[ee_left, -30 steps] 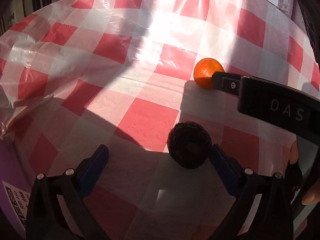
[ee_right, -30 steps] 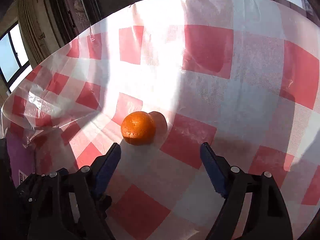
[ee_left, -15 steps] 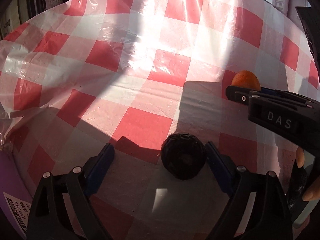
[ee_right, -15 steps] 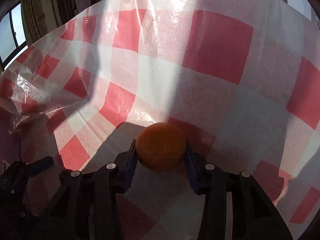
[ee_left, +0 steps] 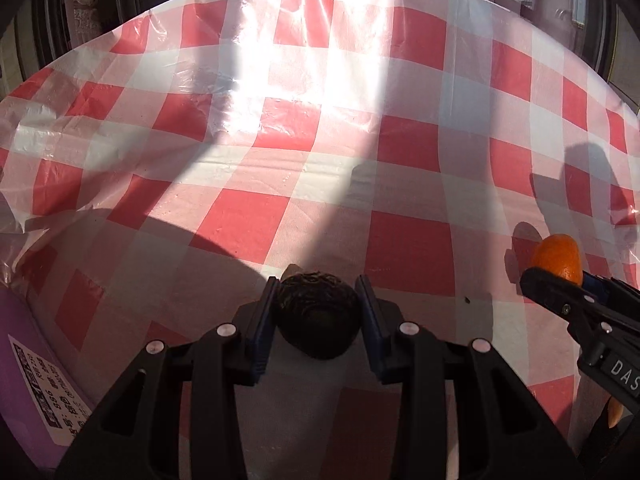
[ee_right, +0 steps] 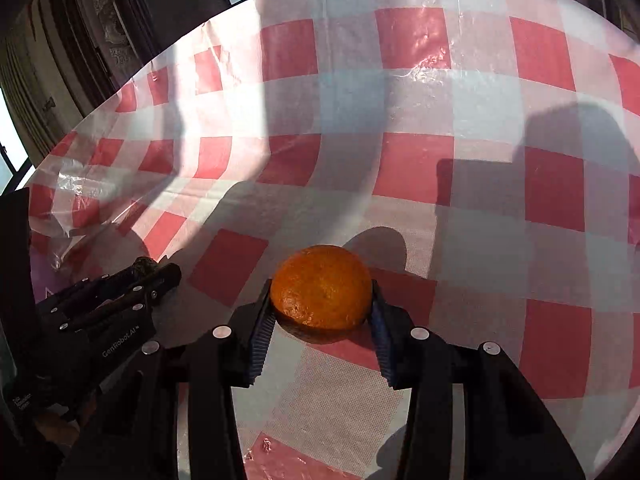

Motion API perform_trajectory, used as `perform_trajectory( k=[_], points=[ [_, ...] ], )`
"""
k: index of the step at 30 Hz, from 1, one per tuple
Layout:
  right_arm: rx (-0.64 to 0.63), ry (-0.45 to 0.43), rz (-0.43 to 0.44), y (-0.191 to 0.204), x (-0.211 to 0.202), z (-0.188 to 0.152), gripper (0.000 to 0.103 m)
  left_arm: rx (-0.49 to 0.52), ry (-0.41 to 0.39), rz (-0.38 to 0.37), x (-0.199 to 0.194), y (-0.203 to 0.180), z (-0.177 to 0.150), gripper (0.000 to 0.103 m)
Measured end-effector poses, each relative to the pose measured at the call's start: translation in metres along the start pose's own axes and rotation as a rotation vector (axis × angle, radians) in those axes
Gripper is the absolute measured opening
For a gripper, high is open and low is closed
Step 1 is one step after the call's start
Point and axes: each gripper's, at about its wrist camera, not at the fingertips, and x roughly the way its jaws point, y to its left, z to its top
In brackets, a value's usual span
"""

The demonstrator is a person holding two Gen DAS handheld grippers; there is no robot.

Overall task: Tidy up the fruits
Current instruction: 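Lift the date and orange and carry both toward the white box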

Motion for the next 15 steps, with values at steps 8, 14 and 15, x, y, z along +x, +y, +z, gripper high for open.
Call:
perform_trajectory(
  k=[8, 14, 15],
  points=[
    [0.087, -0.03, -0.007, -0.002, -0.059, -0.068, 0.043, 0.114, -0.012, -0.06, -0.051, -0.037, -0.058, 0.038],
    [0.114, -0.044, -0.031, 0.007, -0.093, -0.114, 0.043, 0.201, -0.021, -0.1, -0.081, -0.044, -0.097, 0.038],
    [0.118, -0.046, -0.033, 0.009, -0.097, -0.12, 0.043, 0.206, -0.02, -0.111, -0.086, -0.044, -0.103, 0.038]
  ],
)
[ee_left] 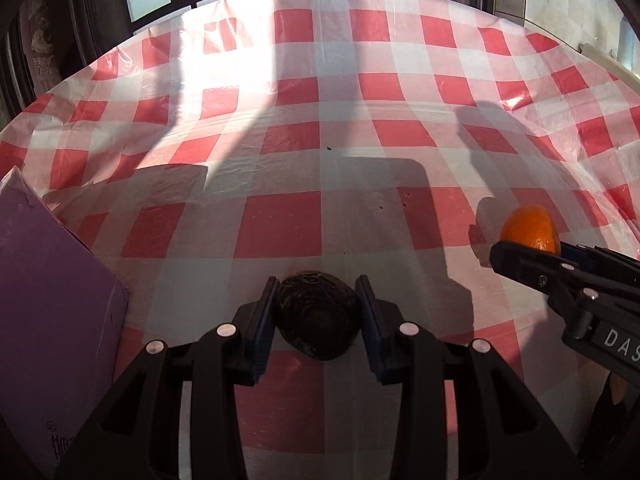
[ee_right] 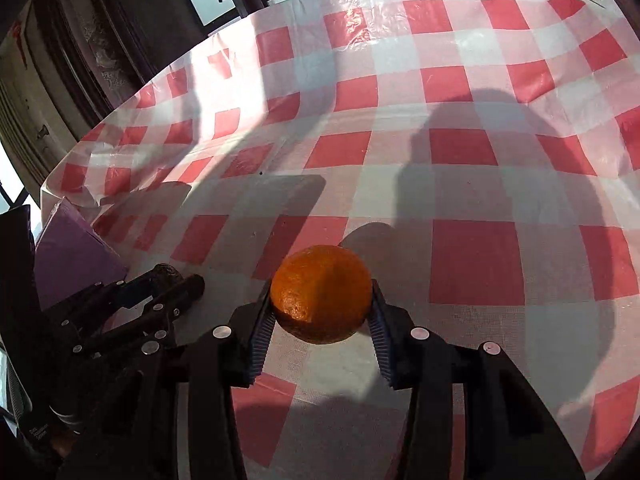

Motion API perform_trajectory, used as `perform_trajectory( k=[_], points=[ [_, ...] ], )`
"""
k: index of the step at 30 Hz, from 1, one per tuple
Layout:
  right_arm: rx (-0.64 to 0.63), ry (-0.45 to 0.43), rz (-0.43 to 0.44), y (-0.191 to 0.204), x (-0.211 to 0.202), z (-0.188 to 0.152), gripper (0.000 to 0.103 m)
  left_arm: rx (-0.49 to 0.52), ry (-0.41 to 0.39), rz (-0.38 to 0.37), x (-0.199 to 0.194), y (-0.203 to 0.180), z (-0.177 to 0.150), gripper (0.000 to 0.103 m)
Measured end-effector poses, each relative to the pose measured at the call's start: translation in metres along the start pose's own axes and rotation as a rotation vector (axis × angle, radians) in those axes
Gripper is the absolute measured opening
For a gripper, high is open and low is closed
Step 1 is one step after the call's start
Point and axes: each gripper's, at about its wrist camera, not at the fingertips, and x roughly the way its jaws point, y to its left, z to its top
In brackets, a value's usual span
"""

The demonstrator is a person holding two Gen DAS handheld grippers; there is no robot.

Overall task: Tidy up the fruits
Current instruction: 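Lift the date and orange and carry both toward the white box, then lower the date and orange into the box and open both tools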

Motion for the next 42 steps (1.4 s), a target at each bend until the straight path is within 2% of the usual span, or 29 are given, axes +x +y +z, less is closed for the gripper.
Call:
perform_trajectory(
  k=[10, 20, 30, 38, 42],
  points=[
    [-0.041, 0.001, -0.032, 0.028, -0.03, -0.04, 0.043, 0.01, -0.042, -0.024, -0.049, 0.013, -0.035, 0.038],
    [-0.087, -0.056, -0.048, 0.058, -0.067, -0.044, 0.043, -0.01, -0.118, -0.07, -0.098, 0.029, -0.046, 0.038],
    [-0.224, -0.182, 0.036, 0.13, -0.115, -0.027, 0.043, -0.075, -0.294, -0.061, -0.176, 0.07, -0.037, 0.038],
    [-0.372, -0.263, 0.126, 0.21, -0.139, -0.018, 0.043, -0.17, -0.42, 0.009, -0.233, 0.128, -0.039, 0.038],
    [-0.411, -0.281, 0.157, 0.232, -0.145, -0.02, 0.043, -0.192, -0.452, 0.018, -0.252, 0.143, -0.049, 0.038]
  ],
)
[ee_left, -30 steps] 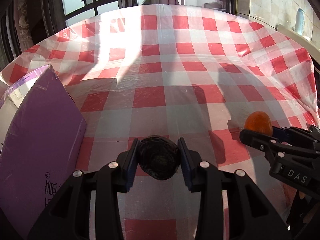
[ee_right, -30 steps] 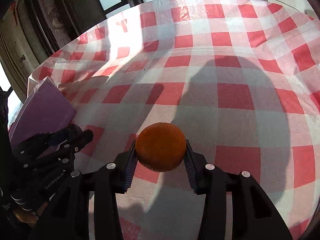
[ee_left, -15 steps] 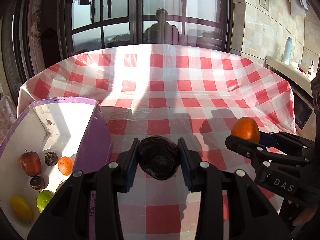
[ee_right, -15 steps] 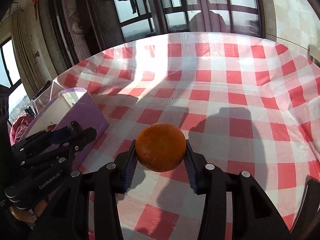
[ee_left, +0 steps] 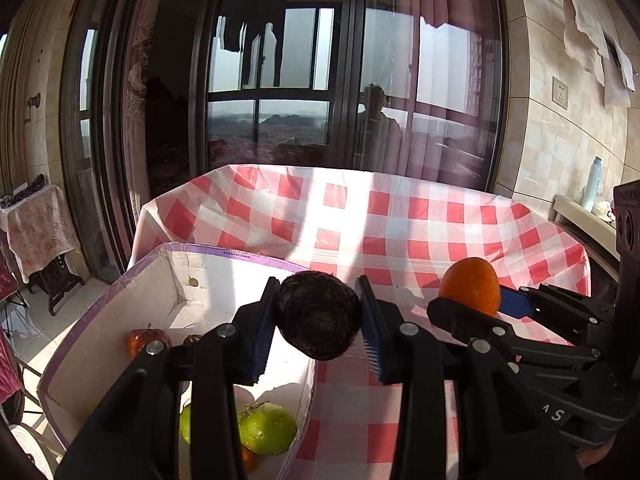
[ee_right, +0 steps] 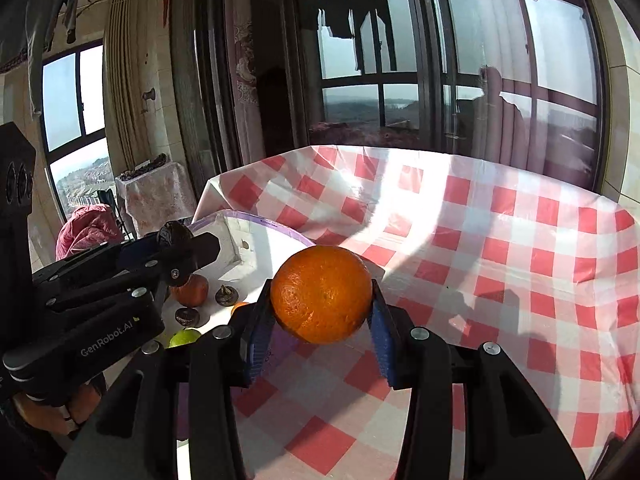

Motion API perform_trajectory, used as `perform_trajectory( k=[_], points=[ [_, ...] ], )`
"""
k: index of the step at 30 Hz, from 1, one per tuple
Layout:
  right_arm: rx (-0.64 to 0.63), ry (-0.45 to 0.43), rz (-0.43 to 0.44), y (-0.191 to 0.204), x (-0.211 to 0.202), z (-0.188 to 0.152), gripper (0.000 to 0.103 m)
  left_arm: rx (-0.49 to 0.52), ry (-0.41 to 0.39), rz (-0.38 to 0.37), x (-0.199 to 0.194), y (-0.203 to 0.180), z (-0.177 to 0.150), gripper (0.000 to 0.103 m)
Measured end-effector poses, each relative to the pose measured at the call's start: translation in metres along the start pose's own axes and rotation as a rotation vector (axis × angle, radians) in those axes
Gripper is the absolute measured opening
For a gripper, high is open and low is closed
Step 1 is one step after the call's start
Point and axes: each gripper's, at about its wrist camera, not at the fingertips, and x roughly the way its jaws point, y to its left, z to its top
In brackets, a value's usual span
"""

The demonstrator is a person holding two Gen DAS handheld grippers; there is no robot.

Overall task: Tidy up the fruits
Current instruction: 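Lower the date and orange into the box and open both tools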

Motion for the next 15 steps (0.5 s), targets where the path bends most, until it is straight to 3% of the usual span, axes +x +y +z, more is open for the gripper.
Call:
perform_trajectory(
  k=[7, 15],
  points=[
    [-0.041, -0.004, 0.049, 0.024, 0.002, 0.006, 0.043, -0.039, -0.041, 0.034, -0.021, 0.029, 0.003, 0.038],
    [-0.138, 0.008, 0.172, 0.071, 0.025, 0.012, 0.043, -0.044, -0.048, 0.159, -0.027, 0.066, 0.009, 0.038]
  ],
)
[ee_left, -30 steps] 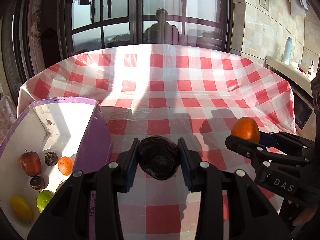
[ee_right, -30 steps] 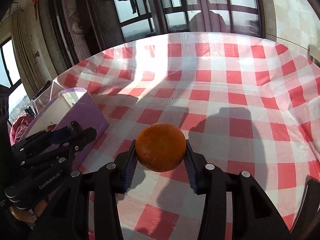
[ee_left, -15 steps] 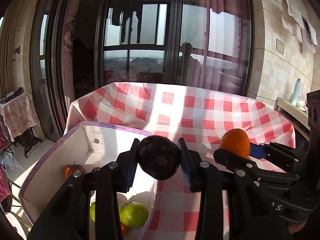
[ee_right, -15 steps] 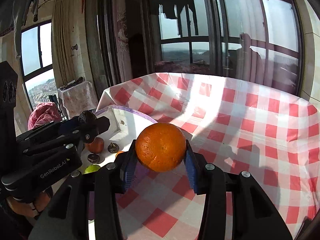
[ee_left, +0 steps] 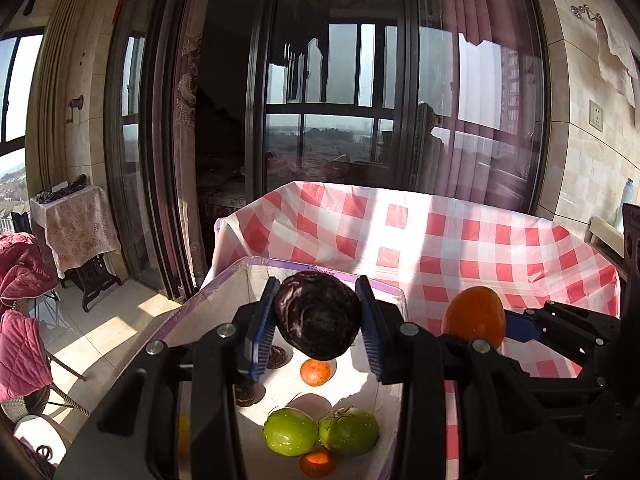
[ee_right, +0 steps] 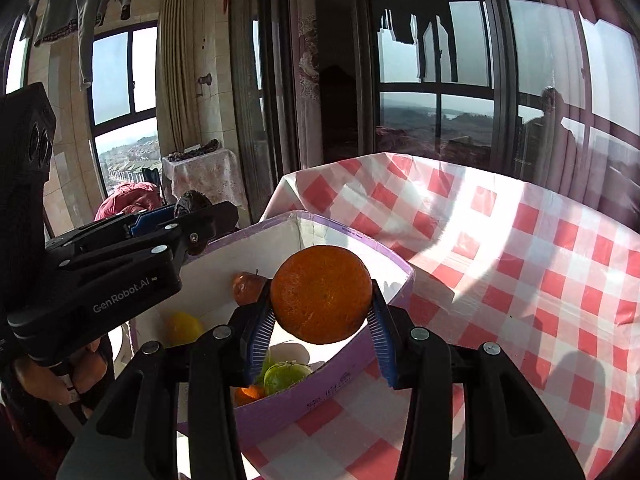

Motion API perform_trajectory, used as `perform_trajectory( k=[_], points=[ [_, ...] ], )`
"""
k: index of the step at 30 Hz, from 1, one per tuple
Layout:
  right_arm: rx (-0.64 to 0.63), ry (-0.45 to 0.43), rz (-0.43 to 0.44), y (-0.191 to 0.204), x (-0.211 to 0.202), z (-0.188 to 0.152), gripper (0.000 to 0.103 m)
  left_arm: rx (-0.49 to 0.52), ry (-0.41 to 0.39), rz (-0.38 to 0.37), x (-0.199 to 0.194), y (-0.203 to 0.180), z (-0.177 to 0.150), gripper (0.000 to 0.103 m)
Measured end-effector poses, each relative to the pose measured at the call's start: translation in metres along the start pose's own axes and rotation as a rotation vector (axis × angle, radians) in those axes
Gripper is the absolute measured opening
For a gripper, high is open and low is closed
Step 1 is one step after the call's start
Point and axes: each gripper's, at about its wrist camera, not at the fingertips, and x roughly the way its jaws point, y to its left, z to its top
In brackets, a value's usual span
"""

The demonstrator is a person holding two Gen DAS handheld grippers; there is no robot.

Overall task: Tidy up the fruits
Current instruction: 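Lower the date and orange into the box and open both tools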

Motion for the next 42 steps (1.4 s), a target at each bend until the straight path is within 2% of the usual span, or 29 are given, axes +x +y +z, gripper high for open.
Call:
perform_trajectory(
  k=[3, 8, 11, 13, 17, 24, 29, 31, 35, 42],
  points=[
    [-0.039, 0.016, 0.042, 0.016, 0.016, 0.003, 0.043, -0.001, 0.009, 0.044, 0.006, 0.012, 0.0, 0.038],
    [-0.108, 0.061, 0.085, 0.038, 0.046, 0.001, 0.043, 0.025, 0.069, 0.121, 0.029, 0.031, -0.01, 0.039],
    [-0.135, 0.099, 0.103, 0.043, 0.067, 0.002, 0.043, 0.042, 0.136, 0.152, 0.048, 0.043, -0.02, 0.039],
    [-0.184, 0.151, 0.101, 0.049, 0.085, 0.0, 0.043, 0.056, 0.203, 0.137, 0.062, 0.051, -0.027, 0.039],
    [-0.272, 0.231, 0.092, 0.057, 0.114, -0.004, 0.043, 0.143, 0.295, 0.172, 0.08, 0.063, -0.039, 0.039],
    [-0.434, 0.394, 0.041, 0.069, 0.158, -0.015, 0.043, 0.156, 0.54, 0.135, 0.118, 0.101, -0.059, 0.039],
    [-0.524, 0.489, 0.008, 0.074, 0.183, -0.018, 0.043, 0.279, 0.674, 0.105, 0.132, 0.093, -0.077, 0.039],
    [-0.545, 0.551, 0.022, 0.072, 0.19, -0.022, 0.043, 0.26, 0.737, 0.07, 0.137, 0.094, -0.082, 0.039],
    [-0.555, 0.645, 0.058, 0.064, 0.196, -0.029, 0.043, 0.299, 0.794, 0.06, 0.142, 0.094, -0.091, 0.039],
    [-0.626, 0.719, 0.03, 0.069, 0.202, -0.038, 0.043, 0.239, 0.949, 0.04, 0.157, 0.104, -0.104, 0.039]
  ],
)
